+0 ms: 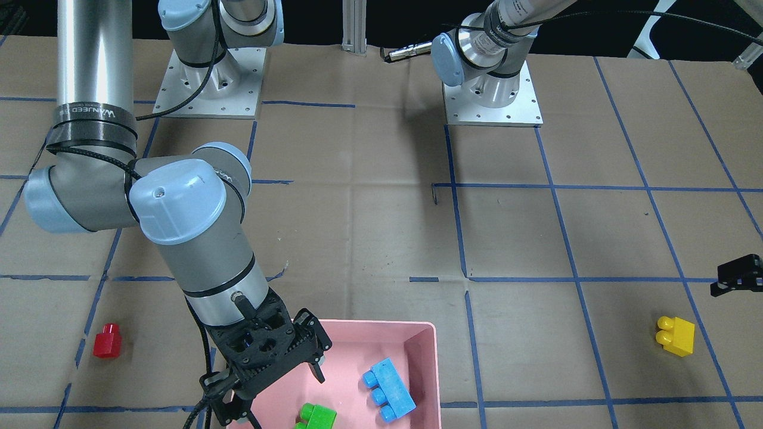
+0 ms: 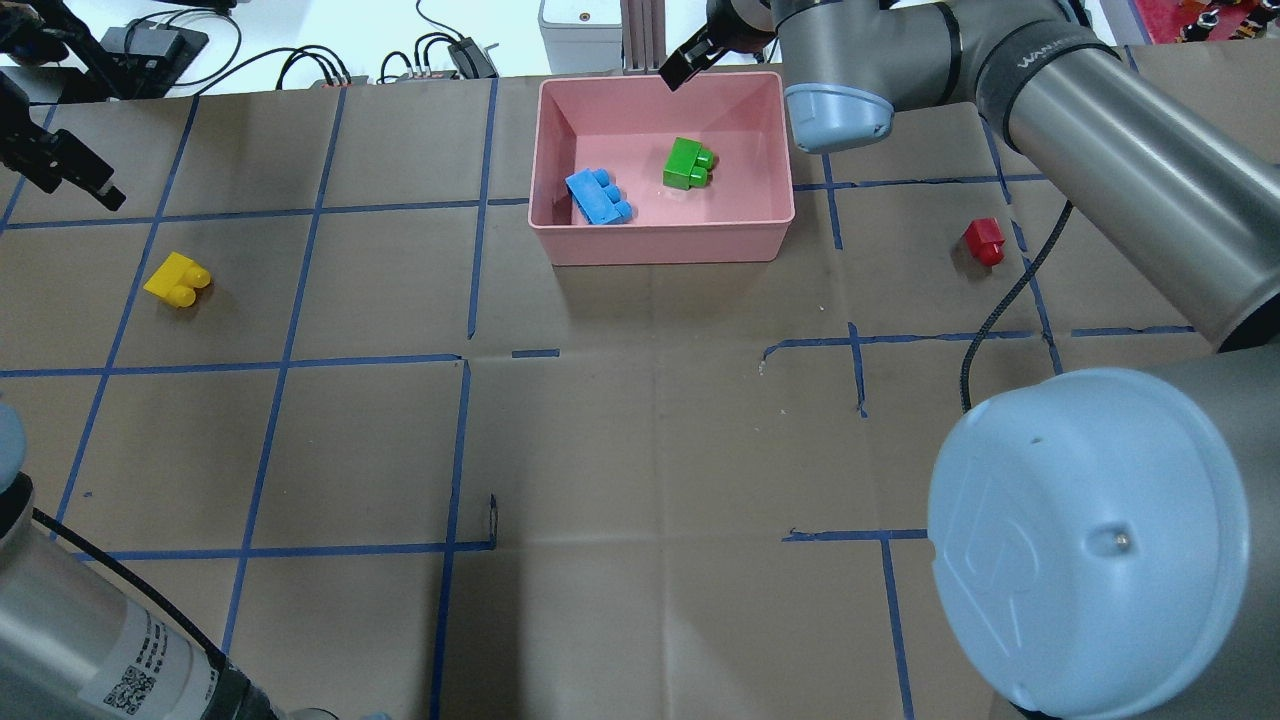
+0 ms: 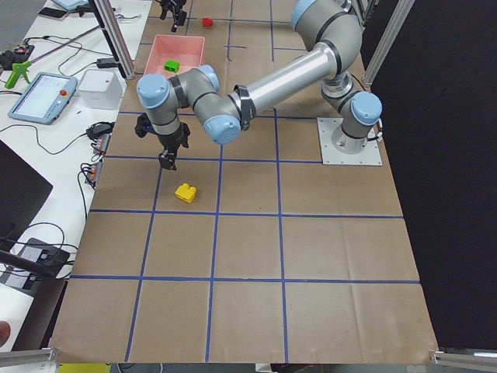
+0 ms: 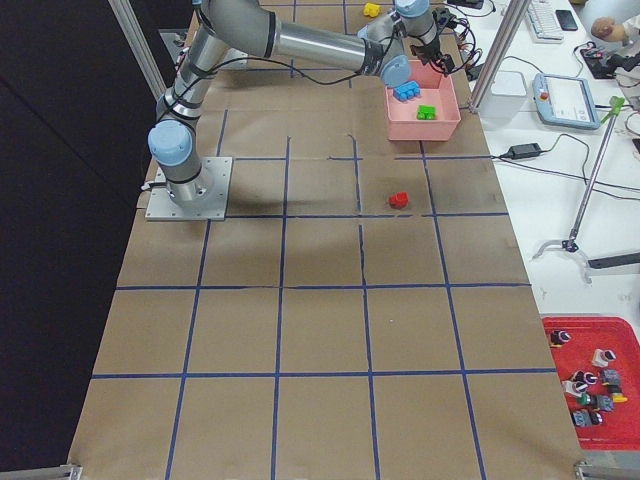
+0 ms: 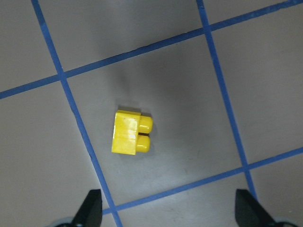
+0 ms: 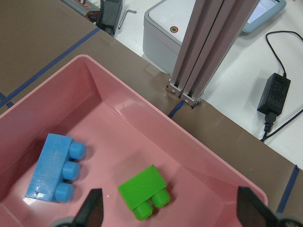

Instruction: Put all blocks into box

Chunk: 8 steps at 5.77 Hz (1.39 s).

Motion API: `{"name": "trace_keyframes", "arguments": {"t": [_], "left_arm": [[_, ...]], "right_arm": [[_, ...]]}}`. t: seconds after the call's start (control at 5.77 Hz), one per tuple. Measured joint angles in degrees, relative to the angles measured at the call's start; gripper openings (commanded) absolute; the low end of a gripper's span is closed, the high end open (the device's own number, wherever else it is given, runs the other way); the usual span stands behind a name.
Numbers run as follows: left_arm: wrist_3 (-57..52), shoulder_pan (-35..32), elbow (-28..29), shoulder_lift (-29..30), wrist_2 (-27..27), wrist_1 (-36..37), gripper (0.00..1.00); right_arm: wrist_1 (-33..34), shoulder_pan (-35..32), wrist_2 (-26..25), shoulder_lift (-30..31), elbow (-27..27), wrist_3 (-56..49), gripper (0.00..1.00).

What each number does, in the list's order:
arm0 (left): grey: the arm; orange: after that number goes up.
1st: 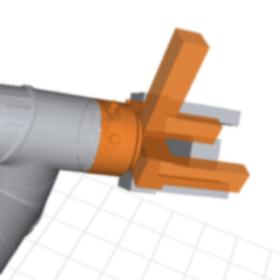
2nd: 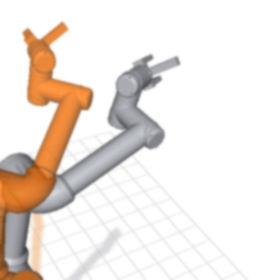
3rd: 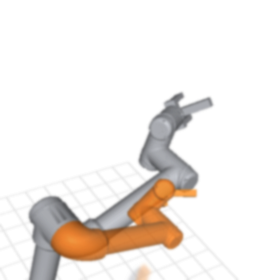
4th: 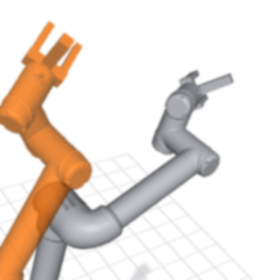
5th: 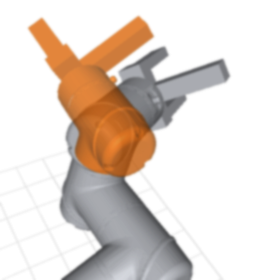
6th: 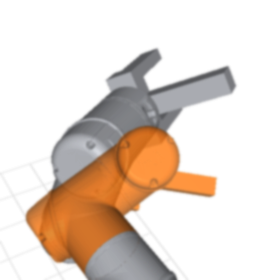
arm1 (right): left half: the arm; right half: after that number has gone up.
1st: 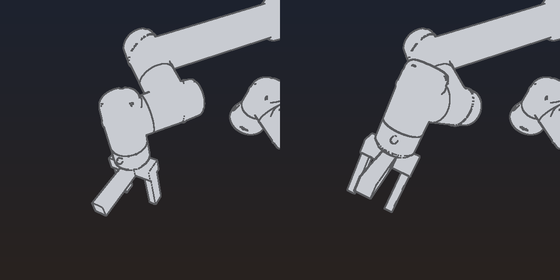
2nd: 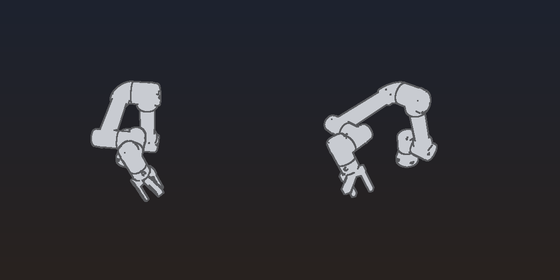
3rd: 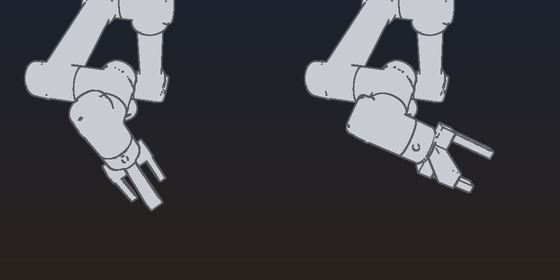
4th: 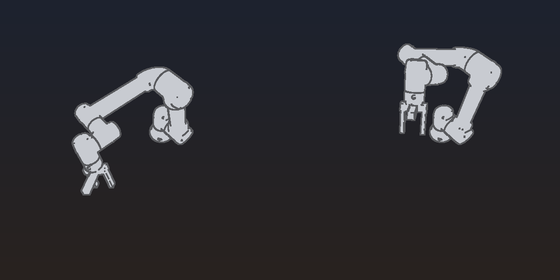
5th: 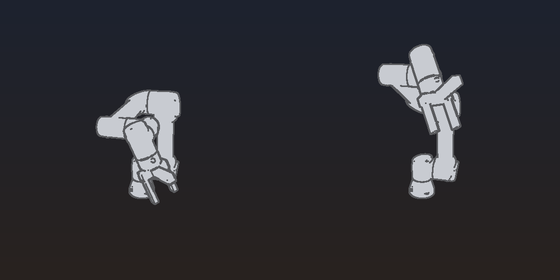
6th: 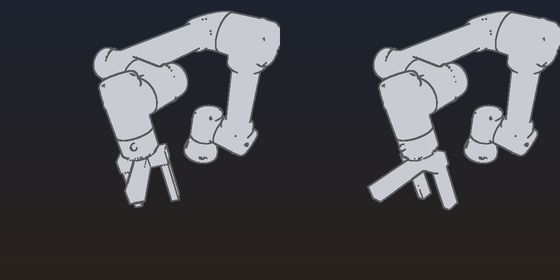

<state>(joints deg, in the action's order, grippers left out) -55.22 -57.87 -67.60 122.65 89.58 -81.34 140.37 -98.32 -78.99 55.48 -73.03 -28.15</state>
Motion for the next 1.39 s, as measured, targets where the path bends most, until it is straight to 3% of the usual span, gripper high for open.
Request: {"name": "trace_keyframes", "arguments": {"t": [0.17,0.52,0.87,1.04,1.21,1.39], "left_arm": [[-3.3,0.8,0.0,2.8,-0.2,2.3,0.97],[-3.7,0.8,-0.8,7.1,-0.5,6.1,0.97],[-3.3,0.7,-3.7,9.9,-0.6,10.9,0.97],[-3.5,0.7,-5.0,10.7,-0.7,12.6,0.97],[-3.7,0.7,-6.4,11.3,-0.7,14.0,0.84],[-3.9,0.8,-7.4,11.4,-0.7,14.7,0.59]], "right_arm": [[-1.7,0.7,-1.5,0.8,0.0,0.1,1.00],[-18.4,4.8,-9.1,5.3,-0.1,1.2,1.00],[-32.3,11.3,-11.0,9.1,-1.0,10.2,0.99],[-34.3,14.7,-10.9,9.6,-2.6,14.6,0.99],[-32.6,17.7,-10.9,9.4,-5.0,16.1,0.99],[-29.5,20.1,-10.8,8.8,-7.5,17.5,1.00]]}}
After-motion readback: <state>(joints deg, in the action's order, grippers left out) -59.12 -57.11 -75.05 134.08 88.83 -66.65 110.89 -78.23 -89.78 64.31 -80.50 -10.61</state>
